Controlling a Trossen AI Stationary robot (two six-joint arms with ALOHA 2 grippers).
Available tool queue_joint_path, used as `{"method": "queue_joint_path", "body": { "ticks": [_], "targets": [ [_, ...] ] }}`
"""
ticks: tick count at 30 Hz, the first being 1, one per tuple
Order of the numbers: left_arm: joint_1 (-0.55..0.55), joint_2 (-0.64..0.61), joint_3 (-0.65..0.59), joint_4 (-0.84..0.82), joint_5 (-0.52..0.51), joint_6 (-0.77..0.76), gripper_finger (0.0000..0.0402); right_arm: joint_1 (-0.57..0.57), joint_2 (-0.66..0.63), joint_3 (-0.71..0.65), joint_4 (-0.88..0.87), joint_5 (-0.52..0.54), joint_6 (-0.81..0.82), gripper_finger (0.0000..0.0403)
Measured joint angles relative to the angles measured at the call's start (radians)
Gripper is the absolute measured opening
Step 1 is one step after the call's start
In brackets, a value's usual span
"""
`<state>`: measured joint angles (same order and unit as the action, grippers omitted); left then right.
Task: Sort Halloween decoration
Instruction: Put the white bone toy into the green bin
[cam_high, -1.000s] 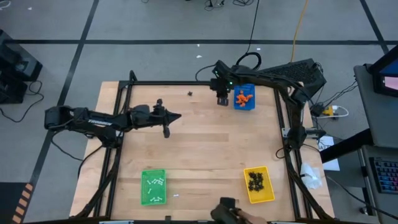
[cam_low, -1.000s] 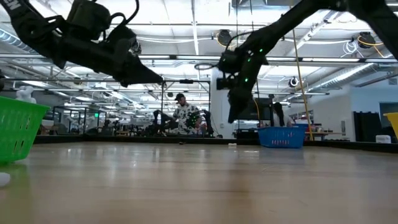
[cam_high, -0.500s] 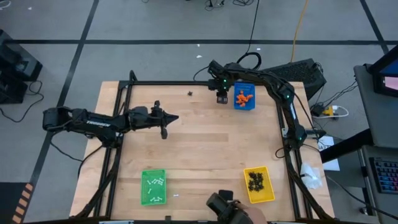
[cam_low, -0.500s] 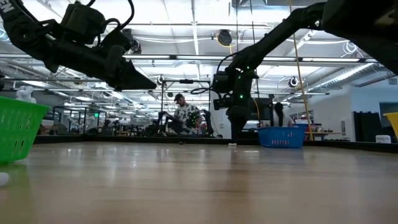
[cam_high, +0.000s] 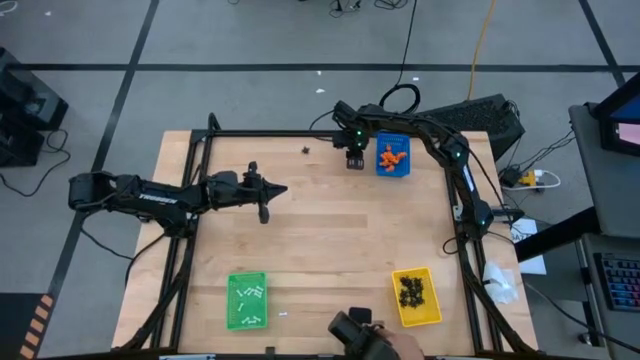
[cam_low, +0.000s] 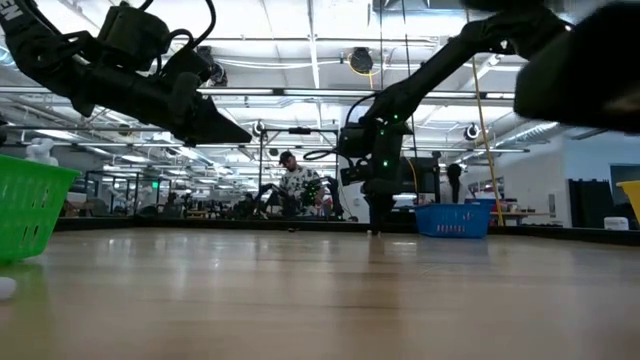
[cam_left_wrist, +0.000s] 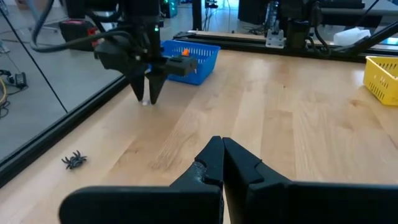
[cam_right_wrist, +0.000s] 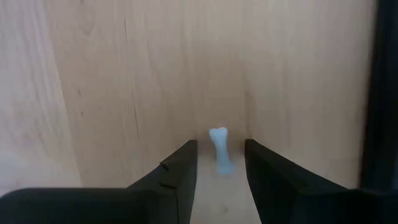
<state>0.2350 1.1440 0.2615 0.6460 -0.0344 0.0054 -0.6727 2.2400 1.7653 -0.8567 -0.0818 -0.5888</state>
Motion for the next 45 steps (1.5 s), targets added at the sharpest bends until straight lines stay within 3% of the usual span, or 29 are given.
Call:
{"method": "queue_joint_path", "body": {
  "ticks": [5,13,20,28,38,45],
  "targets": [
    [-0.002,0.000,0.000,-0.003,0.005,0.000,0.0000,0.000,0.022,0.003,-0.004,0.003,0.020,0.0097],
    [-0.002,0.000,-0.005,0.008,0.005,-0.001,0.0000,0.002,0.027,0.002,-0.016,0.013,0.027,0.0007],
    [-0.002,0.001,-0.060,0.093,0.005,-0.027,0.0000,0.041,-0.009,-0.005,-0.023,0.061,0.051,0.0003],
    [-0.002,0.001,-0.137,0.193,0.004,-0.053,0.0000,0.129,-0.092,-0.007,-0.027,-0.050,0.131,0.0001],
    [-0.002,0.001,-0.154,0.201,0.001,-0.077,0.0000,0.369,-0.108,-0.007,-0.007,-0.057,0.250,0.0000],
    [-0.002,0.001,-0.154,0.197,-0.012,-0.079,0.0000,0.544,-0.111,-0.006,0.089,-0.183,0.343,0.0000]
  ]
}}
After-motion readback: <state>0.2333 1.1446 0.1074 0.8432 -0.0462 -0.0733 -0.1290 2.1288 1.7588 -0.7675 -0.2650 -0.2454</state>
